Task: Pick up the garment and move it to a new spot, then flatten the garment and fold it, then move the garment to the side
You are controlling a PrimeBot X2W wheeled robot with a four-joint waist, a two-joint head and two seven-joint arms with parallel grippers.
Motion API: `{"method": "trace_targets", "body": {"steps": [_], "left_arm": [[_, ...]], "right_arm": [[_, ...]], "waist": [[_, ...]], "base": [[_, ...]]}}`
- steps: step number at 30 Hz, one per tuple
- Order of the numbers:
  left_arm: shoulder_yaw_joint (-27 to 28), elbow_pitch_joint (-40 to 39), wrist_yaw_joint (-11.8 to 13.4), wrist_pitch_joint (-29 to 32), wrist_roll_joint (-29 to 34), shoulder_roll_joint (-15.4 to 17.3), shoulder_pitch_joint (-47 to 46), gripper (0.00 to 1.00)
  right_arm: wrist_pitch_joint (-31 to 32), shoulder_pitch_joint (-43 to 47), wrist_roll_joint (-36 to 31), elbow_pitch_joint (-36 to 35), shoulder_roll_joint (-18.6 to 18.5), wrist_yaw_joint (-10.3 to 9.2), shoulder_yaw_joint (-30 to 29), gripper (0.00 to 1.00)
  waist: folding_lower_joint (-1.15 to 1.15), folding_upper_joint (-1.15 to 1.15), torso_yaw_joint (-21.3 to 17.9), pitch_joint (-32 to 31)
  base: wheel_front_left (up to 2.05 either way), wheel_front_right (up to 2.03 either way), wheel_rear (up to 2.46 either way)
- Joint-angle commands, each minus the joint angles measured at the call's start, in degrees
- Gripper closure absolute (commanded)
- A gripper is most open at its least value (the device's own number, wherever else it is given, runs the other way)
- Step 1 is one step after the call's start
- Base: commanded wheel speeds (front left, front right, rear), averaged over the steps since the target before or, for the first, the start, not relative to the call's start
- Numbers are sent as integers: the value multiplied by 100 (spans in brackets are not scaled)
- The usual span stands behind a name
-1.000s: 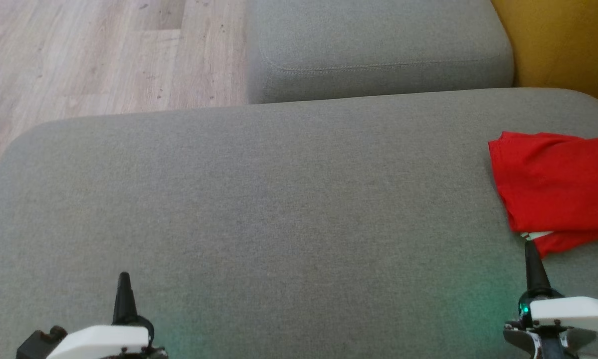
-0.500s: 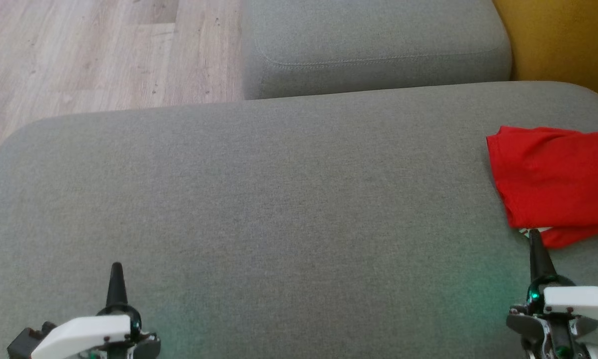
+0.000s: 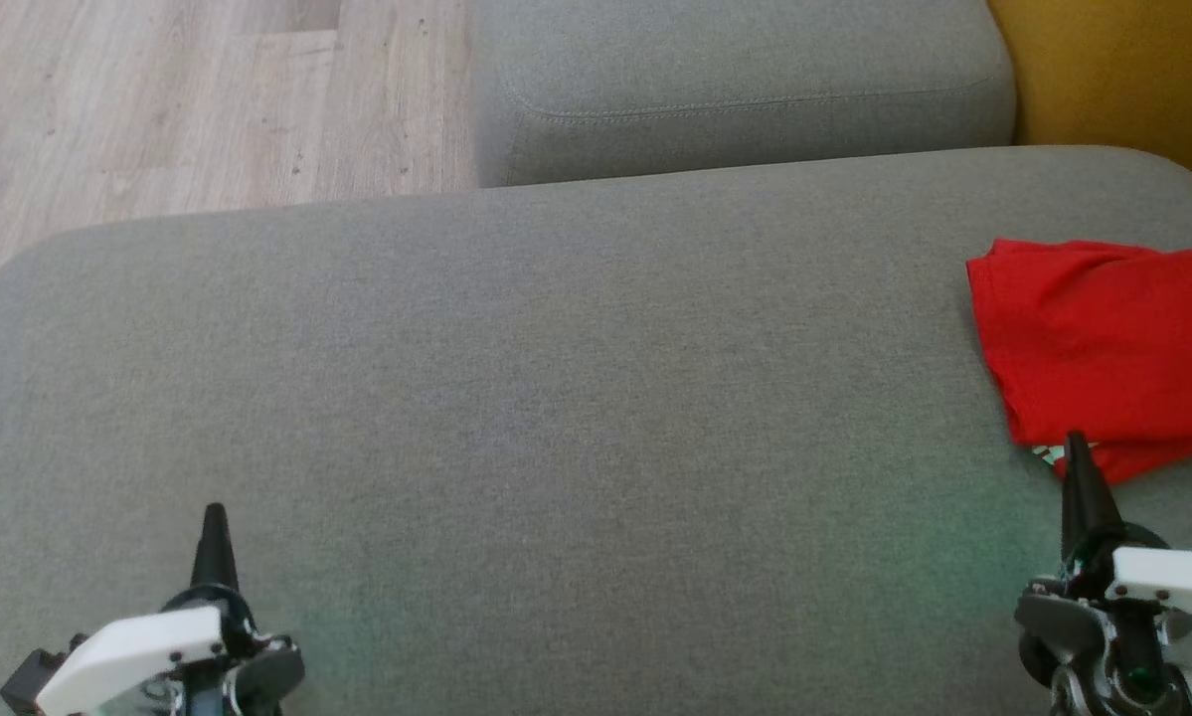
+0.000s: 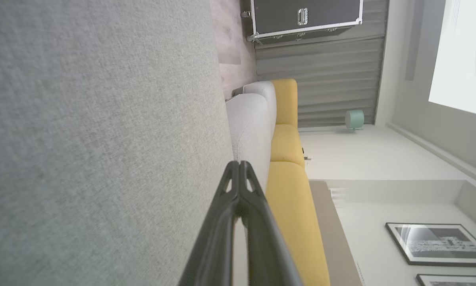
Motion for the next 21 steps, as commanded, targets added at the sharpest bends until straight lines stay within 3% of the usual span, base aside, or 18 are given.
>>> {"method": "trace_targets", "body": {"steps": [1,6,21], "left_arm": [[253,-151,-80,46,-143,69,-375,100],[348,-128,-136,145,-511,64,-462,100],[386,-126,-136,175,-479,37,-465,100]], "right_arm": [[72,-341,151,-216,-28,-4,69,100],[166,-427,508,-221,-16,-4,17,100],[171,-428,503,-221,-12,-4,10,100]], "waist": [[0,0,-4,5],[0,0,-27,38],[0,0,-27,38]], "base": [[0,0,0],[0,0,0],[0,0,0]]}}
